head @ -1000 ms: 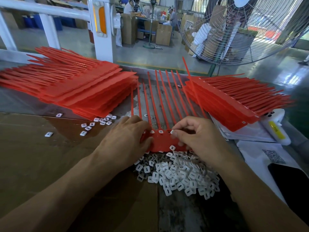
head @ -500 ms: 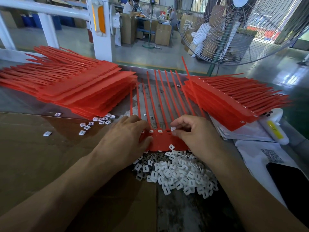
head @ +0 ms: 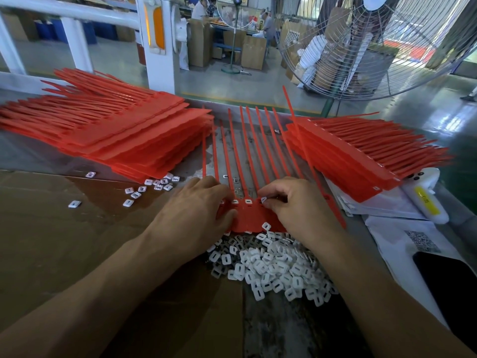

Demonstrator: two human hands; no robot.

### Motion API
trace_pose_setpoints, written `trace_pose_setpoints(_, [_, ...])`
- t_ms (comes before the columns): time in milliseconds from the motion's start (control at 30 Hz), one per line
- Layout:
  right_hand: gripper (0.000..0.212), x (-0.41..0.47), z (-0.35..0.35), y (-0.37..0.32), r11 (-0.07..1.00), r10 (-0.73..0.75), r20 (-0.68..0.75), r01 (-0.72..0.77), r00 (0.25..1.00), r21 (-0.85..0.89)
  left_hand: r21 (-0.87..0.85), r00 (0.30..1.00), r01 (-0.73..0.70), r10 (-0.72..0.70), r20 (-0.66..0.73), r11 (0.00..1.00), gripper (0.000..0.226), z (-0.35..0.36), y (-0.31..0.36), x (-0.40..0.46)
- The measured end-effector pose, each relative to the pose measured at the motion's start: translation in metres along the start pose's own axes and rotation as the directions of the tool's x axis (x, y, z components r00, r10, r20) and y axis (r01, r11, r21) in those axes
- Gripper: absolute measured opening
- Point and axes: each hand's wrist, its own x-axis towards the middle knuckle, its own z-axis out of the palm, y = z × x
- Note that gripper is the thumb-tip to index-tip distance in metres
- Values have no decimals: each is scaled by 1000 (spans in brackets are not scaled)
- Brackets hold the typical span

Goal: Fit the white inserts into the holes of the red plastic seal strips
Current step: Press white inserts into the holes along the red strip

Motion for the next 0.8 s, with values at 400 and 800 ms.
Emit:
trace_pose_setpoints(400, [19, 0, 0, -3, 998, 54, 5, -54, 999, 33, -1, 1000, 3, -3, 2, 1000, 39, -1, 0, 0])
trace_pose_setpoints(800, [22, -1, 0, -3, 997, 50, 2, -50, 999, -53, 5, 1000, 6, -7, 15, 1000, 40, -1, 1, 0])
